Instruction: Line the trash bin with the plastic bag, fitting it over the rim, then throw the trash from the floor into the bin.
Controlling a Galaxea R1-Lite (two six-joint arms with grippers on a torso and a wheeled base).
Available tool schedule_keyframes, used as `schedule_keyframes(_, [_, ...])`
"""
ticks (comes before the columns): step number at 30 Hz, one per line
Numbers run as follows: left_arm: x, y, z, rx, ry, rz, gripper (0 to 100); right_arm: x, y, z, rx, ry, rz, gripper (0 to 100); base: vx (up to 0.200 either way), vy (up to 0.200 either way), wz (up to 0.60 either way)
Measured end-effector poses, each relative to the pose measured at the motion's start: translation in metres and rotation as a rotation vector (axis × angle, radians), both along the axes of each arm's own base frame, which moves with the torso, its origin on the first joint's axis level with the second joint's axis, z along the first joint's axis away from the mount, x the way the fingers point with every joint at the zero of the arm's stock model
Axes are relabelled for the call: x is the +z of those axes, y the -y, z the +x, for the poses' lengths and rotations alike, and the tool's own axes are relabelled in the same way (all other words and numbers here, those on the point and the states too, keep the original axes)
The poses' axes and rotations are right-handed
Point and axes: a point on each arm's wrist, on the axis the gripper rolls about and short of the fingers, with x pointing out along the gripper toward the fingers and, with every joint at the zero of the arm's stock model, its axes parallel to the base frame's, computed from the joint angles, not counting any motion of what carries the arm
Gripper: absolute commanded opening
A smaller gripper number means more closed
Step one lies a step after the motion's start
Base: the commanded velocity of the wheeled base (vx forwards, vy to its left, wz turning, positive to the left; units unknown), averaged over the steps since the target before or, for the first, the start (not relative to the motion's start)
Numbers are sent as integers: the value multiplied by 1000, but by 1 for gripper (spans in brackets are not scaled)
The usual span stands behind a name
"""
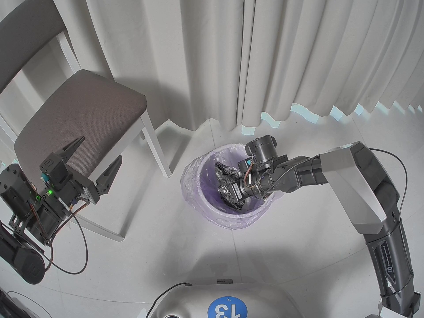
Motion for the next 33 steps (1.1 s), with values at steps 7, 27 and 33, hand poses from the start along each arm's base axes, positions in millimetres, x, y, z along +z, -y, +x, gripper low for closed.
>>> schedule_keyframes(7, [-4, 0, 2, 2, -14, 15, 100, -4, 4, 14, -36, 11, 27, 0, 0, 0, 0])
schedule_keyframes(27, [-7, 2, 3, -2, -23, 19, 100, 25, 13, 12, -46, 55, 46, 0, 0, 0, 0])
schedule_keyframes(33, [-3, 1, 1, -3, -6, 16, 100, 50, 6, -8, -15, 68, 44, 0, 0, 0, 0])
